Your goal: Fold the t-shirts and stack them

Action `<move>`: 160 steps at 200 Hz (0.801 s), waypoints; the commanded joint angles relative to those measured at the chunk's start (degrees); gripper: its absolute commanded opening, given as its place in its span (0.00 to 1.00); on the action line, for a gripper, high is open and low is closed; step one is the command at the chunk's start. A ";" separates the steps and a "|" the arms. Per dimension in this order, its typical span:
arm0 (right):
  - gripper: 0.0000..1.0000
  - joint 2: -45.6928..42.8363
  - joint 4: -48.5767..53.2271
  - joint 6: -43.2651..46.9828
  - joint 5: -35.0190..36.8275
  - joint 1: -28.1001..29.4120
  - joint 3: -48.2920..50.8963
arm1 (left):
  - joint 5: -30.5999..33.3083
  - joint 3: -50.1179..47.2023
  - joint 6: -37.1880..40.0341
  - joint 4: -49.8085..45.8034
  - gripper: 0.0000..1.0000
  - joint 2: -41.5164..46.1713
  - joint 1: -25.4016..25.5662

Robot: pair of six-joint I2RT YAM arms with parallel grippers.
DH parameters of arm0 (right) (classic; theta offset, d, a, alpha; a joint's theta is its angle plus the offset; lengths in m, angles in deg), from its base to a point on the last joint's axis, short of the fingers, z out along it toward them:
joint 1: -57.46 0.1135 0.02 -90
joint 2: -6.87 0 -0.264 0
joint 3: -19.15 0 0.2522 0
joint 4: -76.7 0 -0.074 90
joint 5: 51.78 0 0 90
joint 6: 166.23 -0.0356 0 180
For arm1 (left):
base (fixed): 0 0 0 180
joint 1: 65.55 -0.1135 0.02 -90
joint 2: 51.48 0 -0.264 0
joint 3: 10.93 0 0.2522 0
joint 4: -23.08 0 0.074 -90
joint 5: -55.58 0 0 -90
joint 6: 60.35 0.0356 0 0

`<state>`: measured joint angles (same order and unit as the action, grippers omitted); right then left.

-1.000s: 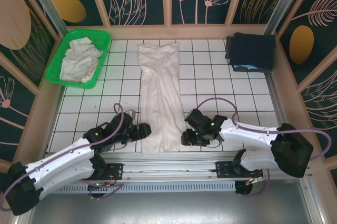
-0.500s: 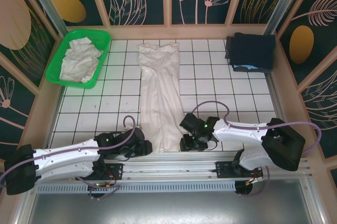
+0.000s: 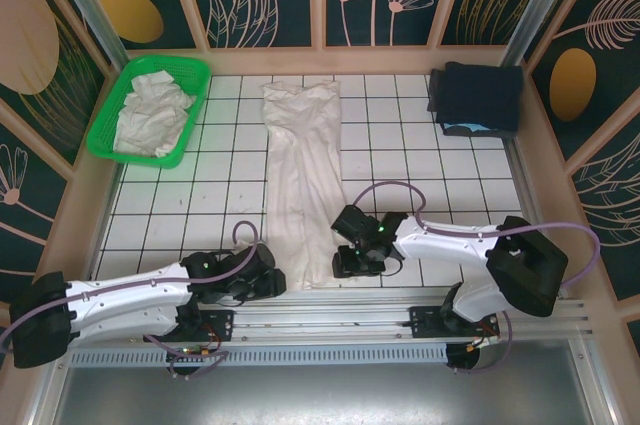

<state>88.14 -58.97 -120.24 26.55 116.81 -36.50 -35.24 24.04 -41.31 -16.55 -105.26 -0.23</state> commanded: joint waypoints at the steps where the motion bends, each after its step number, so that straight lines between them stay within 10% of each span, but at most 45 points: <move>1: 0.47 0.21 1.67 0.51 1.11 -0.20 -0.10 | -0.09 -0.07 0.10 4.04 0.47 -1.13 0.28; 64: 0.17 -1.68 4.40 0.46 1.89 -0.20 -1.64 | 5.21 1.90 -0.14 -0.70 0.00 6.41 0.17; 112: 0.00 -1.16 9.93 4.57 5.40 -3.59 -13.05 | 15.08 8.52 2.88 -4.04 0.00 10.35 -2.01; 160: 0.00 5.17 2.85 13.32 4.72 -13.72 -21.00 | 10.67 17.14 20.32 4.15 0.00 -3.29 -22.50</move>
<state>88.73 -53.01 -112.87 29.79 107.15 -54.49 -24.51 37.18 -32.21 -17.14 -103.68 -14.83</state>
